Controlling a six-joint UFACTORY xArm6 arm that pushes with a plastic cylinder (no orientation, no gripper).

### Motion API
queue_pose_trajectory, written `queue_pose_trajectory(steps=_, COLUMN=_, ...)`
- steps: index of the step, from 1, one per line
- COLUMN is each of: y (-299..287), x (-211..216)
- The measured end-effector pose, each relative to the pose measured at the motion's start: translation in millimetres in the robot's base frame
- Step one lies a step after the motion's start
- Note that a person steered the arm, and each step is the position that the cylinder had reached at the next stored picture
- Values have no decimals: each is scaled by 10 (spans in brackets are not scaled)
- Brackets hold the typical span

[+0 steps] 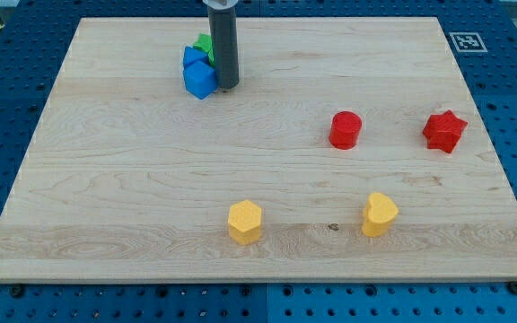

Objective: Bring the blue cube at the bottom left side of the board

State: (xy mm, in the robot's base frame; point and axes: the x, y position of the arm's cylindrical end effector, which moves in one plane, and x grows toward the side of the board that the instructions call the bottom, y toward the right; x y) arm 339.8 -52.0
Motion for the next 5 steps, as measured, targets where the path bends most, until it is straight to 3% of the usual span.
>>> queue_pose_trajectory(steps=4, y=-184, x=-87)
queue_pose_trajectory(steps=5, y=-450, x=-69)
